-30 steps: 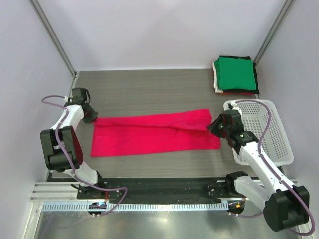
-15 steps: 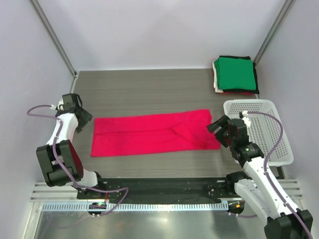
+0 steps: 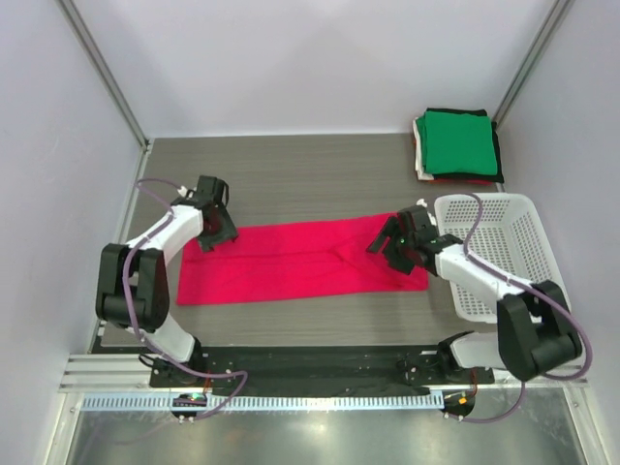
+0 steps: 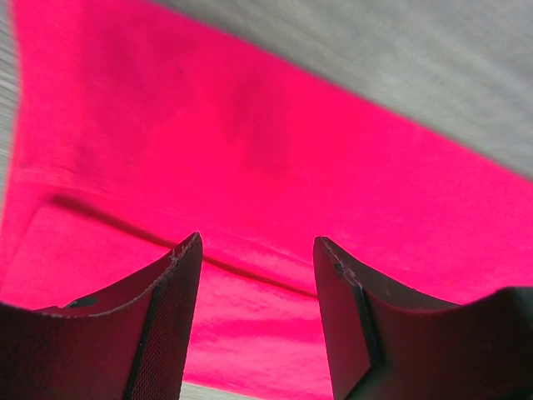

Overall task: Fold and stack the t-shirts
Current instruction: Fold the tshirt

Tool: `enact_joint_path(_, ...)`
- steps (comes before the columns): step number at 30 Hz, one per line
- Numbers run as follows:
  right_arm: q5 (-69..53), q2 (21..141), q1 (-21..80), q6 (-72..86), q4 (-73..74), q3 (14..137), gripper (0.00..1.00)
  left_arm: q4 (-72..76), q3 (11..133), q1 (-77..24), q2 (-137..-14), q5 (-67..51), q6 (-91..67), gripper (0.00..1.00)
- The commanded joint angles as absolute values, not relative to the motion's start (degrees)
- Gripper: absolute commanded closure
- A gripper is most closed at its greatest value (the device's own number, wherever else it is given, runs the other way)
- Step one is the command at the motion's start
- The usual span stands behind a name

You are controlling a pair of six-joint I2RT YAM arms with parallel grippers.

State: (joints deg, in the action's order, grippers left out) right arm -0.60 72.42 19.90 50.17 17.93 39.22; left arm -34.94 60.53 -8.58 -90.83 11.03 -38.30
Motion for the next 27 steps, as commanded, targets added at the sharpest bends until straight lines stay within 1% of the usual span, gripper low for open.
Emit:
enact_joint_path(1,-1.5,77.2,20.7,52.2,15.2,41.6,0.24,-36.8,60.6,-9.5,-93.6,9.9,-37.5,0.43)
enact_joint_path(6,-0.3,85.3,20.6,52.8,15.0,43.2,0.23,-38.8,60.6,-10.5,-96.7,8.2,-38.4,0.44)
enact_joint_path(7,2.2,86.6,20.5,52.8,15.0,43.9,0.23,-39.5,60.4,-10.6,-97.1,7.8,-38.5,0.44)
enact_joint_path(9,2.2,90.2,20.1,52.2,15.0,47.2,0.22,-40.1,59.9,-10.8,-97.9,7.1,-39.0,0.44)
enact_joint_path(10,1.9,93.9,20.0,51.4,15.1,48.6,0.22,-40.2,59.0,-11.1,-97.9,6.6,-39.9,0.44)
enact_joint_path(13,0.7,101.8,19.5,50.0,15.6,55.4,0.22,-40.1,57.0,-12.1,-97.4,4.7,-41.3,0.45)
enact_joint_path(17,0.7,109.7,19.2,48.1,16.5,66.2,0.23,-40.1,54.8,-13.6,-95.4,3.1,-42.9,0.45)
enact_joint_path(18,-1.5,111.3,19.2,47.7,16.9,68.1,0.23,-40.1,54.3,-14.1,-94.4,2.6,-43.2,0.45)
enact_joint_path(21,-2.4,116.9,19.2,46.3,17.3,75.7,0.24,-40.0,52.4,-15.3,-93.3,0.6,-45.1,0.45)
enact_joint_path(25,-4.1,124.2,19.2,43.7,18.5,87.7,0.24,-38.9,49.6,-18.9,-91.6,-2.4,-48.2,0.45)
enact_joint_path(27,-5.0,128.7,19.2,42.5,19.2,91.6,0.24,-37.9,48.7,-20.6,-91.2,-4.6,-50.6,0.45)
